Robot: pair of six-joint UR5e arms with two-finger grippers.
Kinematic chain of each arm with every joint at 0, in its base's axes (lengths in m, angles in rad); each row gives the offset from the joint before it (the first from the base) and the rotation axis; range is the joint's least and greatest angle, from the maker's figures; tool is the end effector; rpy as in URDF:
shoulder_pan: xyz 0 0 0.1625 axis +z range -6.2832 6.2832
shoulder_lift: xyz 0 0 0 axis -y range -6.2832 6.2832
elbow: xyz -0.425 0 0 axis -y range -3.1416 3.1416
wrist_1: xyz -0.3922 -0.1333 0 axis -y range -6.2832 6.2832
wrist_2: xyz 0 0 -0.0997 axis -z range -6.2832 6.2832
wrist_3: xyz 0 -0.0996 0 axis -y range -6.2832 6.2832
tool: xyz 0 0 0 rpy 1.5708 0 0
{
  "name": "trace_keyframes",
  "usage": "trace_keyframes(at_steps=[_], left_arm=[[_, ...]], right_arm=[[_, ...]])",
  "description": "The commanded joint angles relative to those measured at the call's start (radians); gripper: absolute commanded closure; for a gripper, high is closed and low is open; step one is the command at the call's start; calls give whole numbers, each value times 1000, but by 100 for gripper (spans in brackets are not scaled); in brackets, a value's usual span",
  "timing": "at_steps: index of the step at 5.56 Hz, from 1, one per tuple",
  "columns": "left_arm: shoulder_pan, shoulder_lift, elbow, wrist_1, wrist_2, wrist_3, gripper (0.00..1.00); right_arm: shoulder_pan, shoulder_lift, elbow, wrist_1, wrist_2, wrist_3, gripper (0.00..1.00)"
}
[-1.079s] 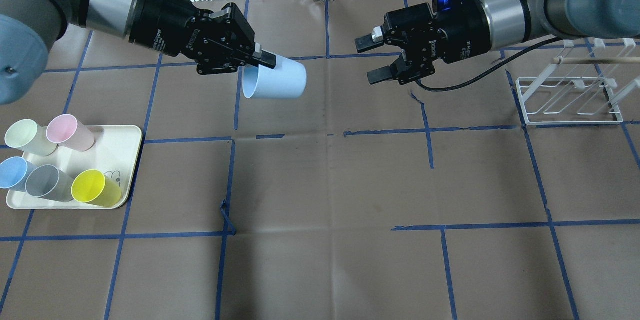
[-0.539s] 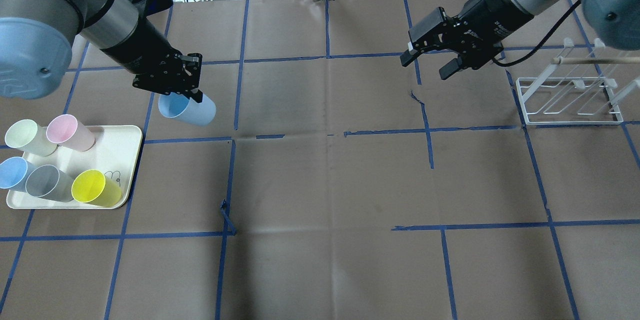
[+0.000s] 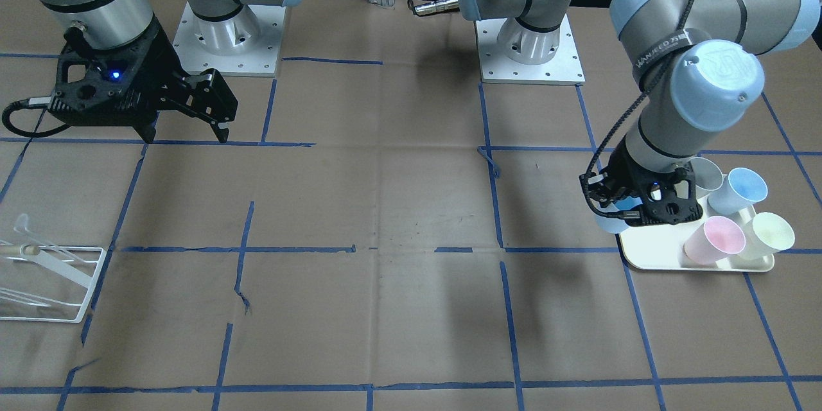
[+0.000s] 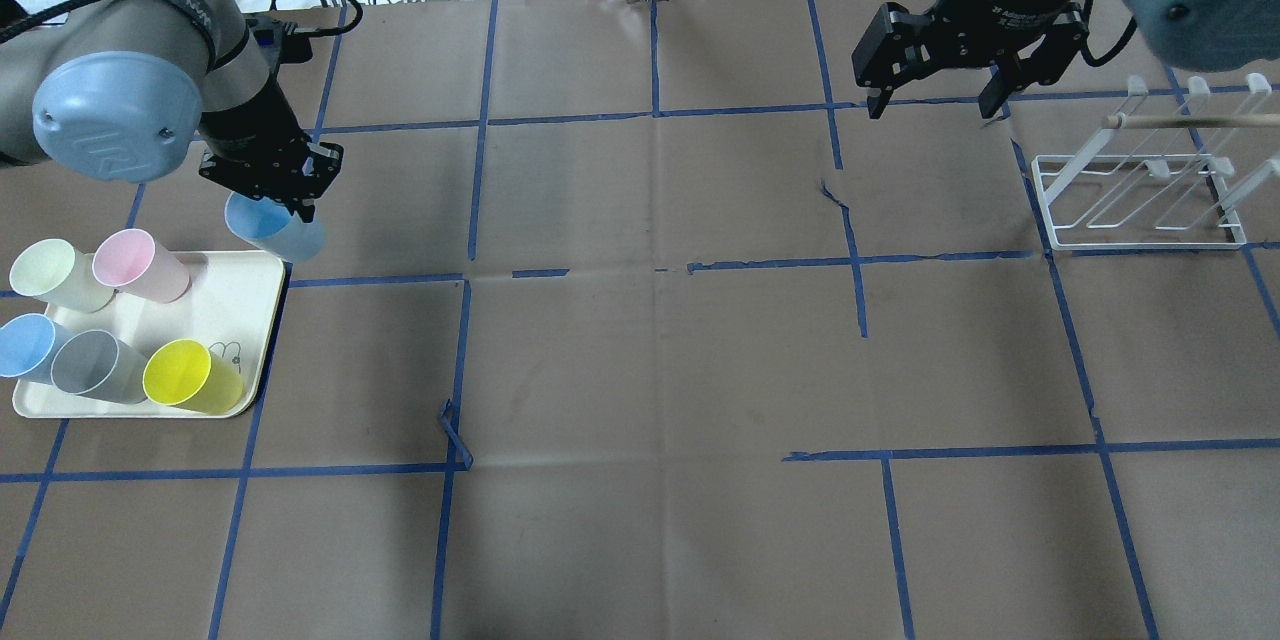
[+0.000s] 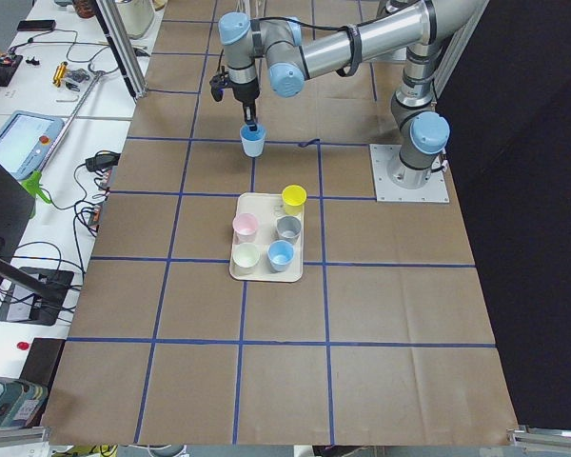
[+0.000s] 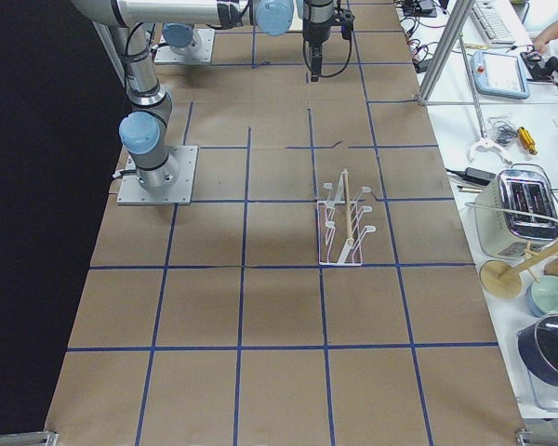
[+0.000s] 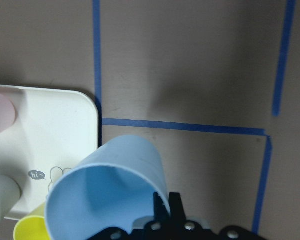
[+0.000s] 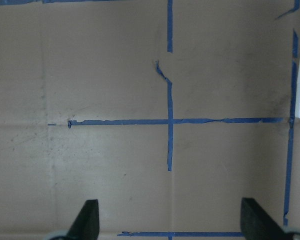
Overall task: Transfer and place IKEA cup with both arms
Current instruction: 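Carry the cup with the left gripper down toward the white tray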
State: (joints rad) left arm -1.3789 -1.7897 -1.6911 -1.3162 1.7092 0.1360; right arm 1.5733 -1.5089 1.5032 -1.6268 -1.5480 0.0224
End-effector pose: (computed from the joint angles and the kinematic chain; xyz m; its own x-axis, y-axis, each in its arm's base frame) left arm -0.0119 -0.5658 0.3401 -0.9912 -0.0432 -0.1247 -0.0562 0.9932 0.1024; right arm 0.1369 -0.5238 0.4957 -0.9995 0.0184 -0.0241 0.0199 0.9979 -0.0611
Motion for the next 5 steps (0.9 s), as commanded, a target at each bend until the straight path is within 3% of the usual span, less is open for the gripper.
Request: trace_keyframes(at_steps=[1,5], left_arm=[[107,-57,-21,64,29,171,100],[189,-82,-110,167,30,284,100]], right_arm=[[16,12,-34,8,-24,47,0],[5,13,-26,-1,-10,47,0]])
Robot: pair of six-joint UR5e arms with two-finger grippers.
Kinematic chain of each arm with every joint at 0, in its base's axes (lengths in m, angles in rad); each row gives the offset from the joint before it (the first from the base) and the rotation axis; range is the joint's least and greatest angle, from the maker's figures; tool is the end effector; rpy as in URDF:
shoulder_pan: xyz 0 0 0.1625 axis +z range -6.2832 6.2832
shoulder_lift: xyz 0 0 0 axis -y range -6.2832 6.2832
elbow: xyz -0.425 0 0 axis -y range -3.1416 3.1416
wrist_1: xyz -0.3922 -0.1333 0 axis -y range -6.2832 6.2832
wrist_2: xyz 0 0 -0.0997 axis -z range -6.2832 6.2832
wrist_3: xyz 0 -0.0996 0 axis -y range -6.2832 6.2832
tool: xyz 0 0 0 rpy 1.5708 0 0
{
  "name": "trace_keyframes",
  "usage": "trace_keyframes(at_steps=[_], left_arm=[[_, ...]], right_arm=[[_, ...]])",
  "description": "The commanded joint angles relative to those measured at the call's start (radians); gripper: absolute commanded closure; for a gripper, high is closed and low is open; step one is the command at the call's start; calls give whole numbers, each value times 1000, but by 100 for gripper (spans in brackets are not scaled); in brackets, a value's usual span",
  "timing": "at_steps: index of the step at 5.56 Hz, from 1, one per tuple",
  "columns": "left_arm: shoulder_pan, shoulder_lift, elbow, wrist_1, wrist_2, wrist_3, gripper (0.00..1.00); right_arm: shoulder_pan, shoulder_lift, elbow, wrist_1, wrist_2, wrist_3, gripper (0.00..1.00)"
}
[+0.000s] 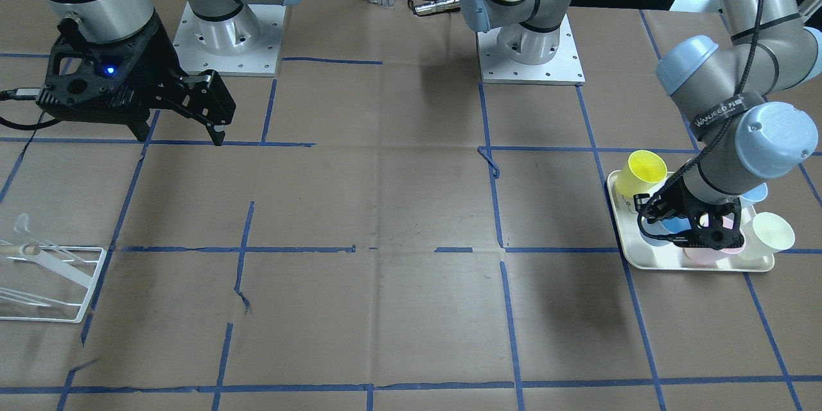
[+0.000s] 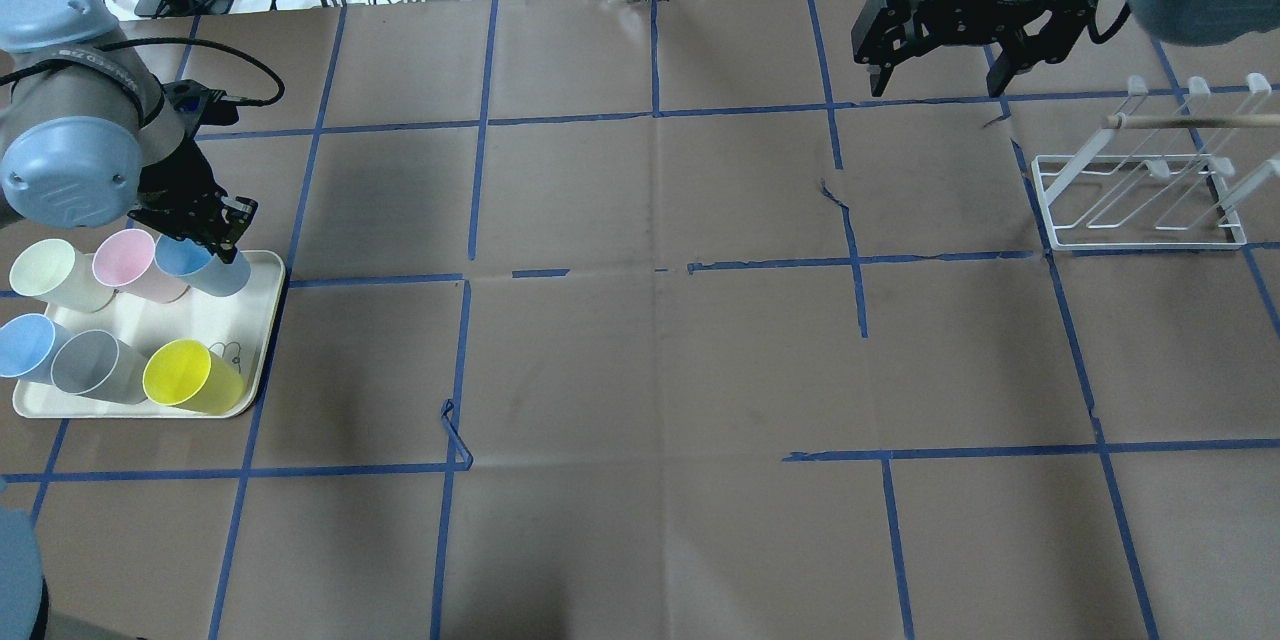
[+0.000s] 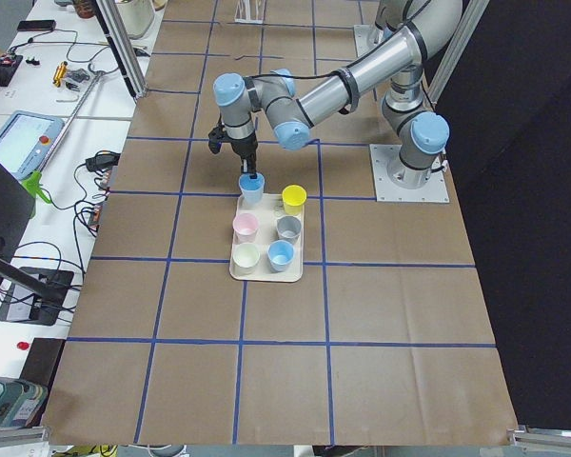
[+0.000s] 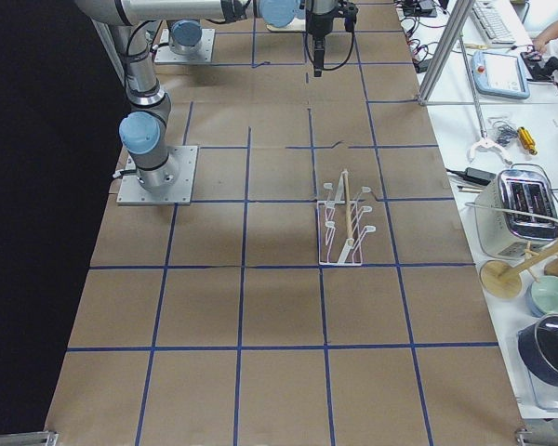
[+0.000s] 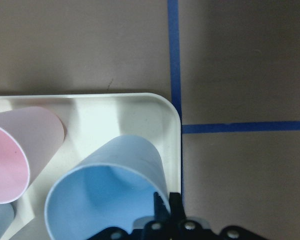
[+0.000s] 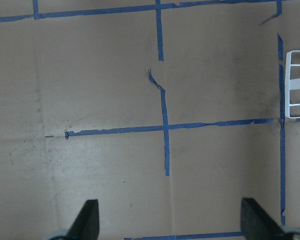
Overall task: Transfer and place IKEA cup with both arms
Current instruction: 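Carry the cup with the left gripper down toward the white tray, then lower the cup upright onto the tray and open the left gripper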
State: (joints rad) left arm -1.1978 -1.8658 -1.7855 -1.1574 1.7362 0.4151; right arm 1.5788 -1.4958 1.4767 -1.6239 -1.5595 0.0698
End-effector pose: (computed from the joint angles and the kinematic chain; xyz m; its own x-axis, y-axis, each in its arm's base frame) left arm 0.0936 -0.5601 0.2704 -0.9921 0.0584 -0.1112 0.0408 0.9872 0.1541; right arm 0.1387 -0.5295 0.5017 -0.9980 0.0608 -0.0163 0.0618 0.9955 -0.0712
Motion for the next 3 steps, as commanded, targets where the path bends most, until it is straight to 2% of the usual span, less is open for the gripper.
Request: trace_keyframes(at_steps=[1,3], left_arm=[[9,-12,-26,2,0,4,99],[7,-42,-23,1,20,4,97]], right_arm=[[0,0,2,-5,-1,1,0],[0,0,1,-5,-8,1,0]])
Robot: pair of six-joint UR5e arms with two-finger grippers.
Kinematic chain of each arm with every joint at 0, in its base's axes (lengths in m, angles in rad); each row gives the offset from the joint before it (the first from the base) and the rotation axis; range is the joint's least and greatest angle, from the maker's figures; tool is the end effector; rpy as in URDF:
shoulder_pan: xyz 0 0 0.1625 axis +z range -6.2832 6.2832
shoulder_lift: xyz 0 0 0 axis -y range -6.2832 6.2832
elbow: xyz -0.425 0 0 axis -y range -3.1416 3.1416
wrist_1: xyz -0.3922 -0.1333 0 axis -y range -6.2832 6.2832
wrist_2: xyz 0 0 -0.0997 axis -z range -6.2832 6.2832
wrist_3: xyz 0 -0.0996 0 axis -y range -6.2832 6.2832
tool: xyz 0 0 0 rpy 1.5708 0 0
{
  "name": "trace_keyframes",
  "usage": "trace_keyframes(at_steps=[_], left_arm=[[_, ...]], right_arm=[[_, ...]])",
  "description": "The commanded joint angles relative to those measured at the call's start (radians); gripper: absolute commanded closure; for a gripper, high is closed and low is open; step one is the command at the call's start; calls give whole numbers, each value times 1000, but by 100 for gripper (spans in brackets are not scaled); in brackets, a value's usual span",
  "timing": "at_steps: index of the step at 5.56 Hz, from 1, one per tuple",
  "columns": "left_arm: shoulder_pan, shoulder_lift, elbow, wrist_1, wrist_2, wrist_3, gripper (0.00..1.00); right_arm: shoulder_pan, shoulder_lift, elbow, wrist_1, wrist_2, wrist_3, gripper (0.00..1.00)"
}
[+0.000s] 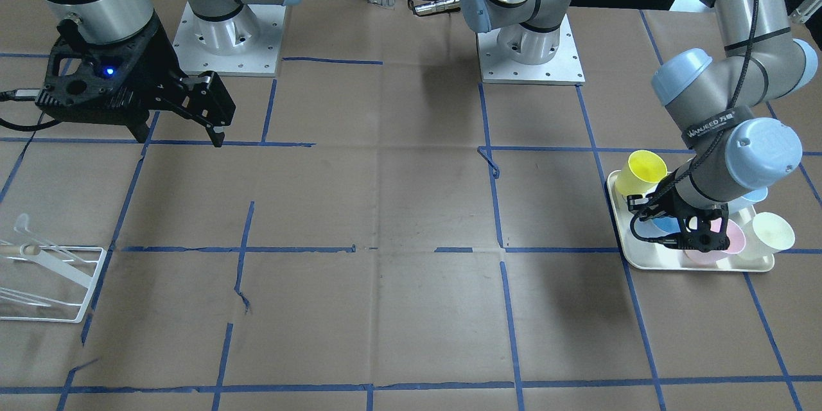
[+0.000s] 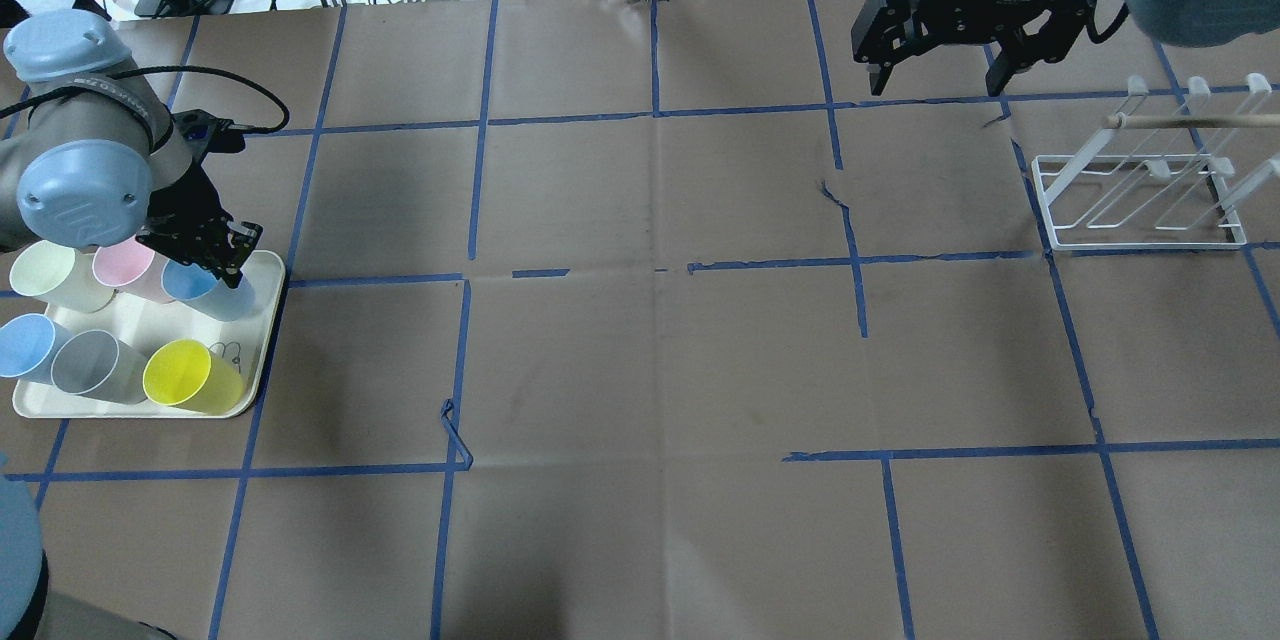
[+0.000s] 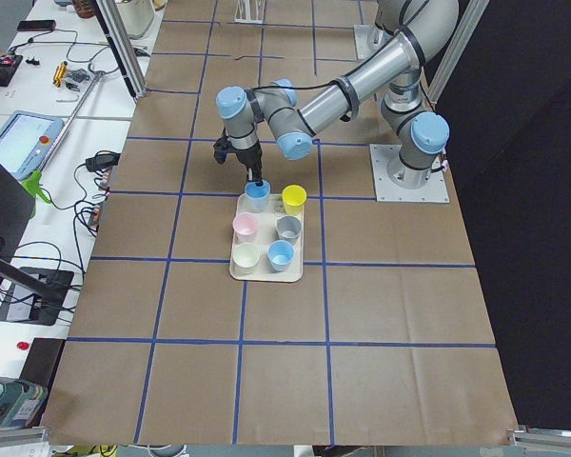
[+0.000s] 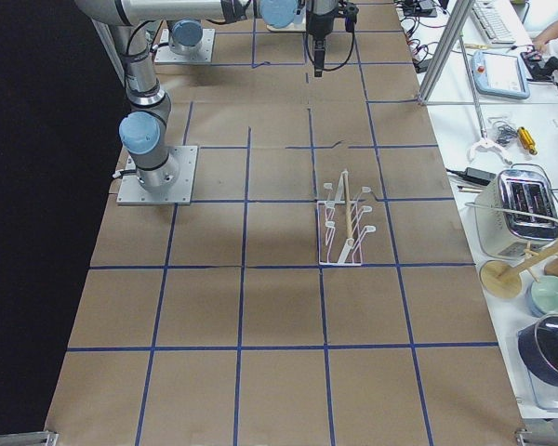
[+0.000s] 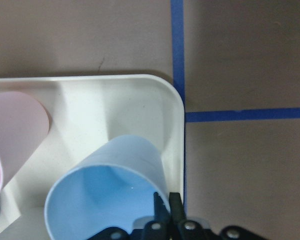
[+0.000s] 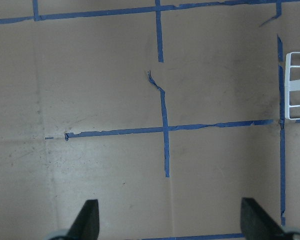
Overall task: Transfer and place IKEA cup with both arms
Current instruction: 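Lower the cup upright onto the tray and open the left gripper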
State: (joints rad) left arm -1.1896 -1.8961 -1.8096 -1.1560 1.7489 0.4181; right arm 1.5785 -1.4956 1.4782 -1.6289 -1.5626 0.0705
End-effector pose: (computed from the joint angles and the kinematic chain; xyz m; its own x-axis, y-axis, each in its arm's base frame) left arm 0.0977 -0.5547 0.2438 -0.9932 0.0604 -0.0997 0.0387 0.9776 0.2071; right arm 0.1382 -0.5299 0.5013 -0.9980 0.0619 -0.0135 0.0628 0.9952 -0.0747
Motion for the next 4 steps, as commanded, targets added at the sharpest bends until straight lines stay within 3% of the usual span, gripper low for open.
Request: trace_keyframes(at_steps=[1,2,3,4], left_arm=[[-1,-21,1,5,7,-1,95],[-1,-23,3,7,9,-1,88],[-1,-31,3,7,36,-4,31],[1,-47,12,12,58,-4,13]], right_arm=[[0,0,-7,6,-11,0,0],[0,0,-7,8,-13,2,0],[0,0,-4,8,-11,2,0],[0,0,-3,8,-8,2,0]])
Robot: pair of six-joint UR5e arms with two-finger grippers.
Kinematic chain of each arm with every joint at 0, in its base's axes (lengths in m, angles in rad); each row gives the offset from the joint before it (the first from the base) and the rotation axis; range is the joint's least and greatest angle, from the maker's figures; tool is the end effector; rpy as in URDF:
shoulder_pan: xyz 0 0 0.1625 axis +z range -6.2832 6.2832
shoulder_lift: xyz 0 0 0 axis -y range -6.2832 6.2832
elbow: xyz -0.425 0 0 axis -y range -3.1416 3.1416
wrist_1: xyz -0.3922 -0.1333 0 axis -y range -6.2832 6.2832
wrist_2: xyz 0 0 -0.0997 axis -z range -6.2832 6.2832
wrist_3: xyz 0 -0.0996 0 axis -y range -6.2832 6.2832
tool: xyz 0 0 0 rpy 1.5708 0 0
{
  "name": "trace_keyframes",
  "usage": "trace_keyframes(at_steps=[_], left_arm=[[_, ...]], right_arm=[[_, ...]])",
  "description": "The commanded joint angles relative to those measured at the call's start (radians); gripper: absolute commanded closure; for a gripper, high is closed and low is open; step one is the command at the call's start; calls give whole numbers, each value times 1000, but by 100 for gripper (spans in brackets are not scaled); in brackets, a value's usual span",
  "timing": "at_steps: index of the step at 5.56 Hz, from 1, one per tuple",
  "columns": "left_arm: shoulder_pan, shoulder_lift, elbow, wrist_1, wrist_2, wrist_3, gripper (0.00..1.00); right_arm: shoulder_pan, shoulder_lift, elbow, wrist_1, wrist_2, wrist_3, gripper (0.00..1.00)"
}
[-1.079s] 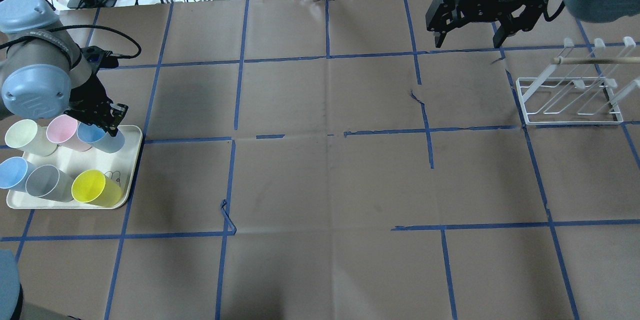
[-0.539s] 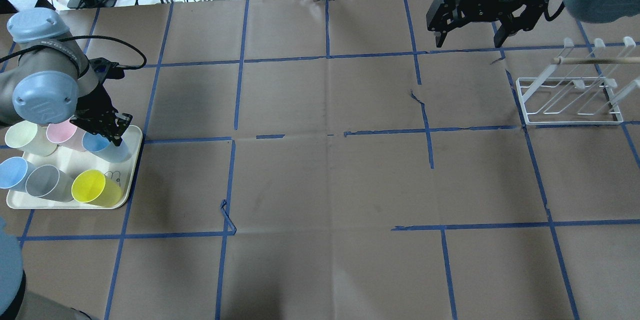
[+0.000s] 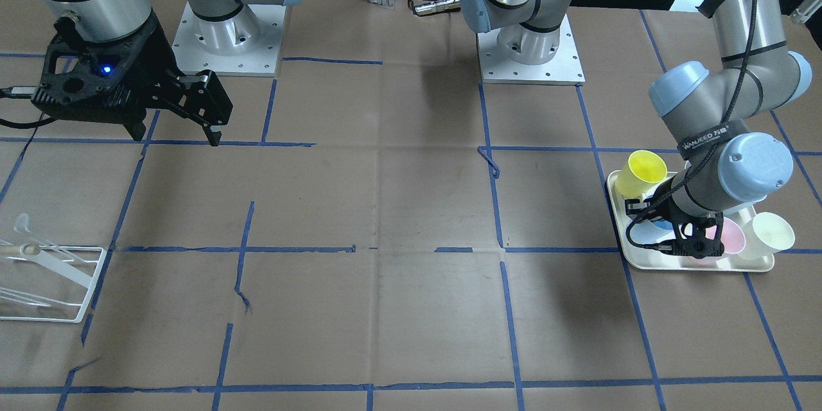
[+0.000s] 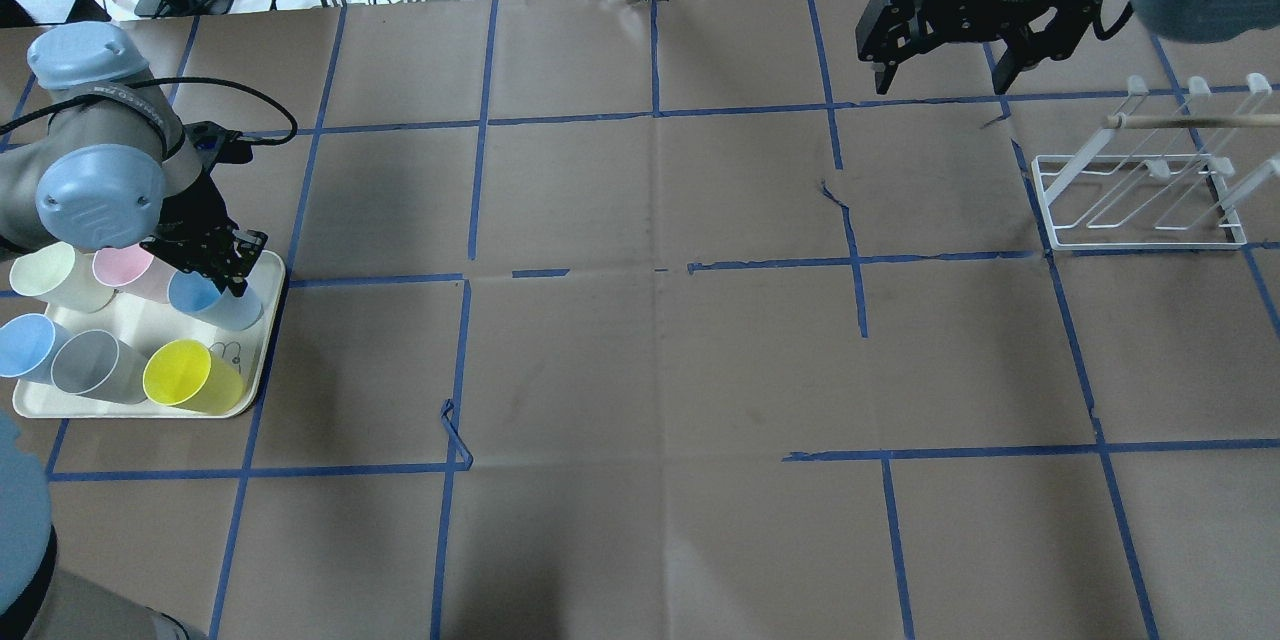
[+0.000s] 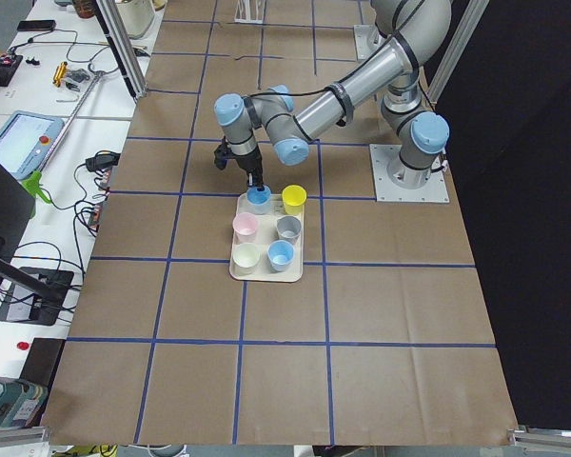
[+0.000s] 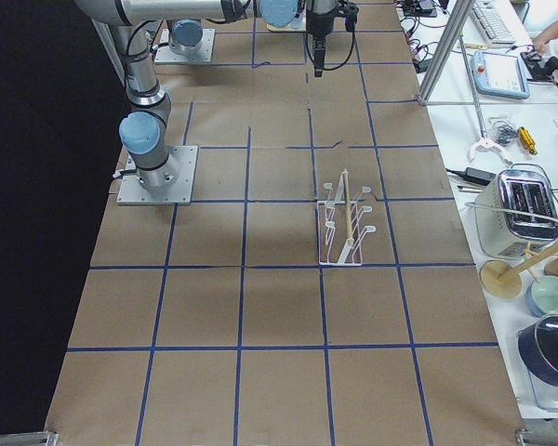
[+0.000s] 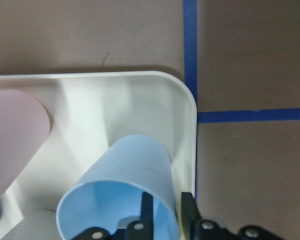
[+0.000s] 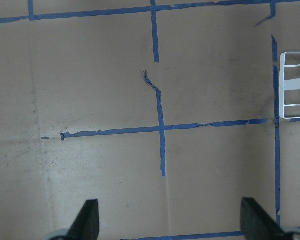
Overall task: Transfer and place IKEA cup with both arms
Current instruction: 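Lower the cup upright onto the tray and open the left gripper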
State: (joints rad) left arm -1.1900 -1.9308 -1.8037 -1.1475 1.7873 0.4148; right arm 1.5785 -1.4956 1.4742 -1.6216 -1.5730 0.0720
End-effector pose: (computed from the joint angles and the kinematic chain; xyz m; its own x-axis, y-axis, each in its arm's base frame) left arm 0.1031 -0.5585 0.2284 -0.9898 0.0674 -0.1258 0.0356 0.9702 0.2398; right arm 0.1372 -0.5296 0.5025 -0.9979 0.0642 -0.0030 0.0643 0.9953 -0.0721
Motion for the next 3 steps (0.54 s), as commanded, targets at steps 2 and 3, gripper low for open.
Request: trace_keyframes(at_steps=[2,3], left_arm=[[-8,28,18,-44,18,-4,7],[-28,99,27,-119,5,-20,7]], right_arm=[[0,8,-2,18,2,0,0],[0,8,-5,41,-1,0,0]])
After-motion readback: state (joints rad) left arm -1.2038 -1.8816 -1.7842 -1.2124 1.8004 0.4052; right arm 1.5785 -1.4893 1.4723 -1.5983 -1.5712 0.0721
